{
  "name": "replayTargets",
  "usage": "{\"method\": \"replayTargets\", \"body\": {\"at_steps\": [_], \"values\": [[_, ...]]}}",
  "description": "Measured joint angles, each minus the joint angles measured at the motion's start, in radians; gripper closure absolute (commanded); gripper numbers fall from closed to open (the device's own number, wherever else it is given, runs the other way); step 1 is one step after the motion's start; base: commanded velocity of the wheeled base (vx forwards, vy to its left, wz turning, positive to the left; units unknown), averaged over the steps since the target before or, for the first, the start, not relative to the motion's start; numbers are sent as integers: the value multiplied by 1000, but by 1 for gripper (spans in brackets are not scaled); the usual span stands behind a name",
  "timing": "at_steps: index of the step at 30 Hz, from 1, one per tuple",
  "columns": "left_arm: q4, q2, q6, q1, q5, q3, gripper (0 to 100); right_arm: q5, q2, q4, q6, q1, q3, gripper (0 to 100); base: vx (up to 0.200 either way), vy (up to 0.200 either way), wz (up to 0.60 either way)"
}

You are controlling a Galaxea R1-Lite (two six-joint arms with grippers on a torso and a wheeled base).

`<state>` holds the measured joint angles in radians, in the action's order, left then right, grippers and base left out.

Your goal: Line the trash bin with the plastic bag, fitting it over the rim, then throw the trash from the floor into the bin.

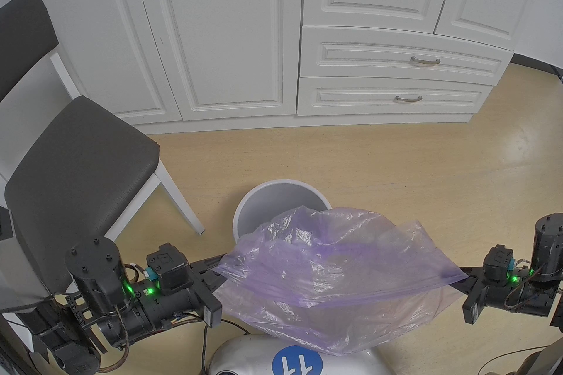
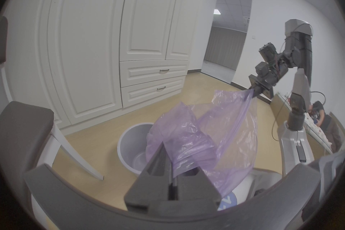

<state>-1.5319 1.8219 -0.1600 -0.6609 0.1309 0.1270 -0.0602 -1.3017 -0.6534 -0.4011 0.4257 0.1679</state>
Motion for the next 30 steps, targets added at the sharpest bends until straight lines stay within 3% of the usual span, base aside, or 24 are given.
{"method": "replayTargets", "body": {"at_steps": [5,10,14,18,22,30], "values": [[0,15,53,-60,-112,35,100,42,-26,-10,86,60,14,100,0,0,0],[0,28,73,-100,-139,55,100,97,-72,-116,186,120,26,100,0,0,0],[0,33,99,-124,-158,68,100,206,-132,-221,280,172,36,100,0,0,0],[0,41,145,-151,-255,99,100,299,-202,-300,377,234,53,100,0,0,0],[0,59,186,-182,-317,144,100,322,-256,-327,423,280,71,100,0,0,0],[0,79,224,-190,-328,174,100,326,-294,-321,503,305,121,100,0,0,0]]}}
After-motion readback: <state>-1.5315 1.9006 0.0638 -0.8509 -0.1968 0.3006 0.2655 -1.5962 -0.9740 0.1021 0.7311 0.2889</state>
